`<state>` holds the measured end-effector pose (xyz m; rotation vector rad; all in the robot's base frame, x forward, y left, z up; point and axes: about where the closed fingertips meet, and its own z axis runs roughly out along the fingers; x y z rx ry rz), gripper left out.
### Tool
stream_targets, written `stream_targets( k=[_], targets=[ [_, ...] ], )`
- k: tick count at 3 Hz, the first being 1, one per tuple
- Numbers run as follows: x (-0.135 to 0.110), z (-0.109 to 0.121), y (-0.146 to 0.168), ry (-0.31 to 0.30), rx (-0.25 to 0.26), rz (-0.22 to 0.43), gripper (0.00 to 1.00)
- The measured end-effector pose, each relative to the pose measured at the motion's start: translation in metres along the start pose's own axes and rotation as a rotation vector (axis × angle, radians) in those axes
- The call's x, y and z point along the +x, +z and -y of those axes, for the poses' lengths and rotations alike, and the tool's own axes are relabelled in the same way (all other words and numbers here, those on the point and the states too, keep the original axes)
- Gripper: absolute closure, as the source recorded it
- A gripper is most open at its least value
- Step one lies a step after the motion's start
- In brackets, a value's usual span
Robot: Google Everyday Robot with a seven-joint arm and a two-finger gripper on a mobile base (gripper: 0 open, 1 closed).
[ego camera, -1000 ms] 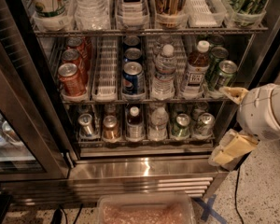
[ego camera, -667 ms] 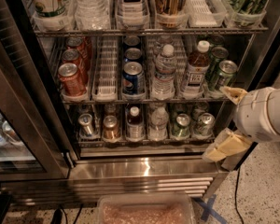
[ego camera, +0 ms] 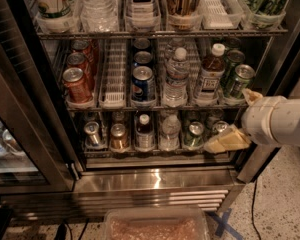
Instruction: Pick blue plastic bottle from middle shelf of fridge
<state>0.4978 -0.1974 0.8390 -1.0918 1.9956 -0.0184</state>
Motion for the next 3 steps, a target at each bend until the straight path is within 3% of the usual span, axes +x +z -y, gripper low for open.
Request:
stream_targets(
  k=[1,2,3],
  targets=[
    [0.000,0.010,0.009,0.084,0.043,0.064,0.00],
    [-0.001,0.020,0.017,0.172,0.073,0.193,0.00],
    [0.013,0.028,0.022,0.259,0.112,0.325,0.00]
  ],
)
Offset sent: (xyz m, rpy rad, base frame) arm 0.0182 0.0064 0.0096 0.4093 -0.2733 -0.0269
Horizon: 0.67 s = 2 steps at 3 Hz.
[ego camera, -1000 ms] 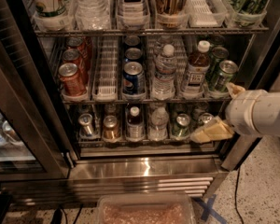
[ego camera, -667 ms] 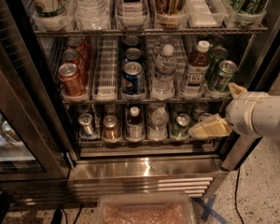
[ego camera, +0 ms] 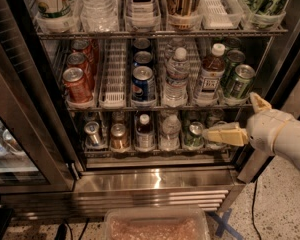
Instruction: Pick blue plastic bottle from middle shelf of fridge
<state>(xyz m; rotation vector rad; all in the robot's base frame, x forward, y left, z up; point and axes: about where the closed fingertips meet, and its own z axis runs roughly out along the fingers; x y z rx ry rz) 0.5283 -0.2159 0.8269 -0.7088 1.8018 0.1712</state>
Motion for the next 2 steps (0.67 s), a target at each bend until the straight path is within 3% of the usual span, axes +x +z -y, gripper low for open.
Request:
stream_targets(
  k=[1,2],
  targets=[
    [0.002,-0.003,-0.007,-0.027,0.029,0.102,0.00],
    [-0.035,-0.036,-0.001,-0.135,0.000,0.182,0.00]
  ],
)
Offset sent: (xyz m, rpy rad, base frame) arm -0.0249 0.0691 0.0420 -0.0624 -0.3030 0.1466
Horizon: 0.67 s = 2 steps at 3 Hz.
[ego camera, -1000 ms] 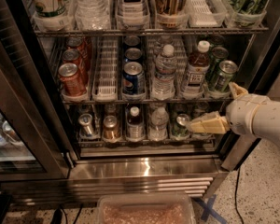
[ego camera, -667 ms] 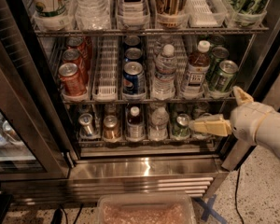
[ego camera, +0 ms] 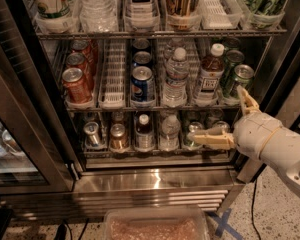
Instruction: Pick blue plastic bottle from middle shelf of fridge
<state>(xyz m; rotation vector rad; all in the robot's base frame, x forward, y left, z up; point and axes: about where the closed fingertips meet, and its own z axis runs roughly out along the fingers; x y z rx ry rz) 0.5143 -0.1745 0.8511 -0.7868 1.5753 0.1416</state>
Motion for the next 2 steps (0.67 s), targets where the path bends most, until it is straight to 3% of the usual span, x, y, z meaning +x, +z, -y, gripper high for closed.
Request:
stream_targets(
  k=[1,2],
  targets=[
    [0.000,0.000,0.000,0.000,0.000,0.000,0.00],
    [0.002,0.001,0.011,-0.005,0.047,0.002,0.00]
  ],
)
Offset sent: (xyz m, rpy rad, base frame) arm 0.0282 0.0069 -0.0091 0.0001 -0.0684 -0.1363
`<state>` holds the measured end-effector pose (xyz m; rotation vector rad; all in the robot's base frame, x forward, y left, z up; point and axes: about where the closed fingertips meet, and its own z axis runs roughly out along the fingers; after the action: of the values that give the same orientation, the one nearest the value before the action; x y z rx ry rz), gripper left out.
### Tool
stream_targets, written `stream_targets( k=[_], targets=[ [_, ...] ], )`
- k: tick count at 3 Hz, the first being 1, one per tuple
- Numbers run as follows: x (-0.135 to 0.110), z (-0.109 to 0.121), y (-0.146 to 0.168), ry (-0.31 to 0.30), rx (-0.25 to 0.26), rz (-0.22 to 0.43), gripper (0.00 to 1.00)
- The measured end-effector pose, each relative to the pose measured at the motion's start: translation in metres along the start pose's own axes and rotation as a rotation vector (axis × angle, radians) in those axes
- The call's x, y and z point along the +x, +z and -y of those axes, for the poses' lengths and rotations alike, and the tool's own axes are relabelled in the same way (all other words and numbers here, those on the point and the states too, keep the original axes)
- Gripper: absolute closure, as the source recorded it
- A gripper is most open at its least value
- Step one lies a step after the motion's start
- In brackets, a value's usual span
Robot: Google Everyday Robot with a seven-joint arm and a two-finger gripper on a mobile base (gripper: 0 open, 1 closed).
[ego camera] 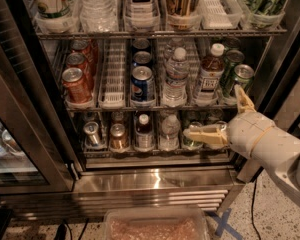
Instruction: Pick blue plastic bottle from middle shelf of fridge
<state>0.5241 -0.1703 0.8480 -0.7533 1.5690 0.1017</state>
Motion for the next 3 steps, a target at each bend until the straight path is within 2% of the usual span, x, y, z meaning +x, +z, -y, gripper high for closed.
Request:
stream_targets(
  k=[1,2,3],
  targets=[
    [-0.001,0.005,0.017,-0.034,0.083,-0.001,0.00],
    [-0.001,0.016,0.027,-0.064,0.180,-0.014,0.12],
    [-0.002,0.024,0.031,-0.074,0.246,-0.021,0.29]
  ],
)
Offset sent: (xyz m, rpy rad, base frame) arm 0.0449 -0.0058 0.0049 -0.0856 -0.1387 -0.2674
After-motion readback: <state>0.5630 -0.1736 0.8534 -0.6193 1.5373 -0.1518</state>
